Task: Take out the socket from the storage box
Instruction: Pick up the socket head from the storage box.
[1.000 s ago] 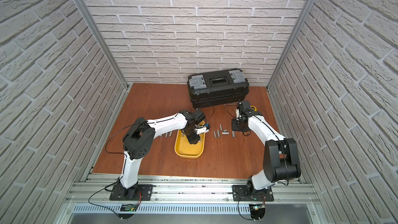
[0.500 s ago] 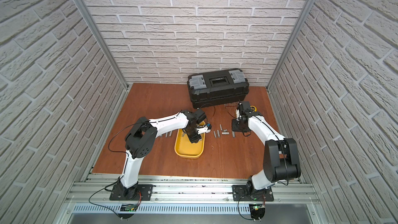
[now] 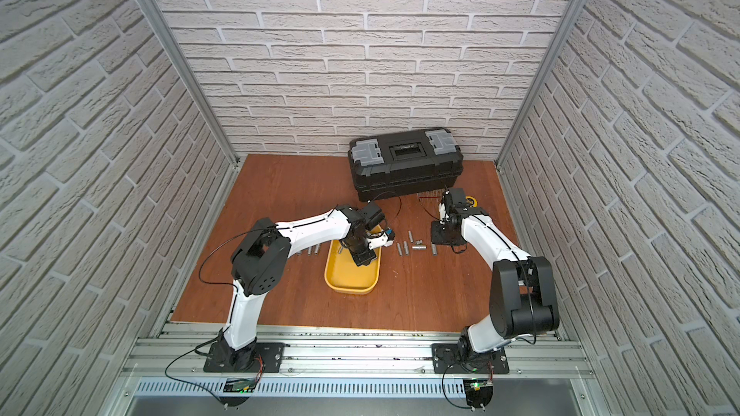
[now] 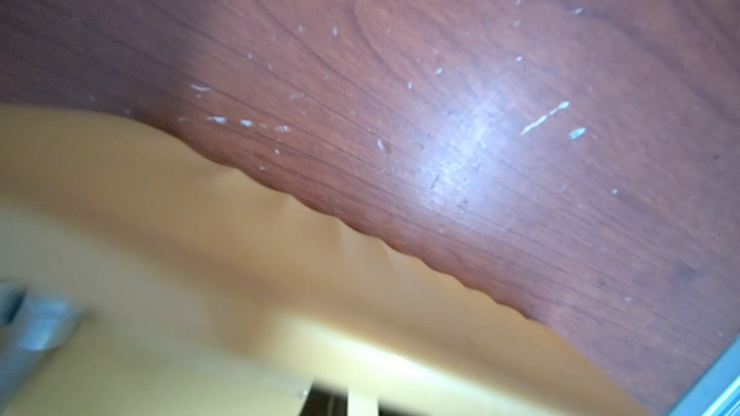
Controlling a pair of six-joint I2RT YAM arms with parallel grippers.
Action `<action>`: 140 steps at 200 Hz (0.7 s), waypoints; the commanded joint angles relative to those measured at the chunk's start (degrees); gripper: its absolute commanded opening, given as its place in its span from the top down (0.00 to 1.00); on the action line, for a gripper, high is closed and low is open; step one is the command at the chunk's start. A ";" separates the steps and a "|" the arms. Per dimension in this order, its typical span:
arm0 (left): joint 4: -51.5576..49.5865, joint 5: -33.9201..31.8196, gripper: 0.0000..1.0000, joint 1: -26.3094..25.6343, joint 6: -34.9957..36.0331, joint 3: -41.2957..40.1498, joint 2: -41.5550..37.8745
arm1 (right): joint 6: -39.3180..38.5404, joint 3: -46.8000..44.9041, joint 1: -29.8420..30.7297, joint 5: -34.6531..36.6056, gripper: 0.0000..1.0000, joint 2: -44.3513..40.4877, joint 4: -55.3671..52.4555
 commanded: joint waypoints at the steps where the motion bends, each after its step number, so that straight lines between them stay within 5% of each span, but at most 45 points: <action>1: 1.06 0.11 0.93 -0.35 -0.58 0.53 -4.88 | -0.04 -0.72 -0.55 -0.16 0.57 -1.41 -0.17; 74: 6.77 -2.57 0.94 2.44 -5.72 -5.54 -14.00 | 0.04 -0.54 -0.64 -0.78 0.57 -1.59 -0.18; 140: 10.72 -6.42 0.94 14.34 -15.20 -15.31 -23.74 | 0.05 -0.63 -0.55 -1.64 0.57 -1.38 -0.01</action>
